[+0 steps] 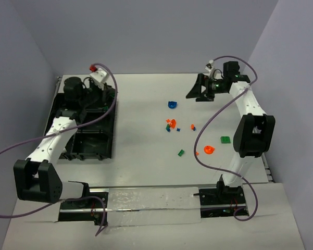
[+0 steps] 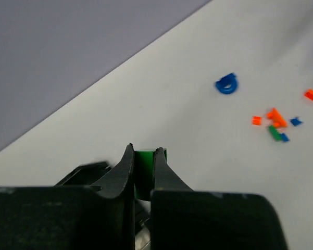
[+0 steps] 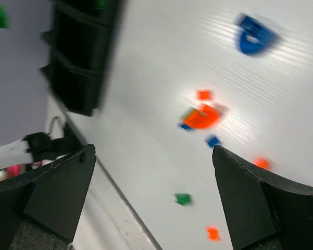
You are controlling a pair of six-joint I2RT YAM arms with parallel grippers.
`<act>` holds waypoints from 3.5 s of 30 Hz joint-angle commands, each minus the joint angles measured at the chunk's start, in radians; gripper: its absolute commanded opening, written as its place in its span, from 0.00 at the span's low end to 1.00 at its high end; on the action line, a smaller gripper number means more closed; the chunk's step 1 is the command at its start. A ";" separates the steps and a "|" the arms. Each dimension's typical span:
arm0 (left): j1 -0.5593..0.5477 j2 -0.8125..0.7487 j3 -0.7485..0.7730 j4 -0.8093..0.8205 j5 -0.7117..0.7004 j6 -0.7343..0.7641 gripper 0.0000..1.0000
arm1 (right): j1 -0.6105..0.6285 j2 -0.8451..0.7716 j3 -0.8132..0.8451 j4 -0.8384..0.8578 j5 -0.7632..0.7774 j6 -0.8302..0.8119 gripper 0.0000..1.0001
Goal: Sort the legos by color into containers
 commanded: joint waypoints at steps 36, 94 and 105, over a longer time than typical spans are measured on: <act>0.197 0.422 0.242 -0.307 -0.413 0.040 0.18 | -0.225 -0.214 -0.465 -0.180 0.899 -0.547 0.91; 0.189 0.247 0.370 -0.401 -0.116 -0.066 0.70 | -0.214 -0.052 -0.551 -0.149 0.693 -1.822 0.44; 0.184 0.179 0.322 -0.234 0.092 -0.330 0.67 | -0.034 -0.086 -0.049 -0.308 0.281 -1.280 0.00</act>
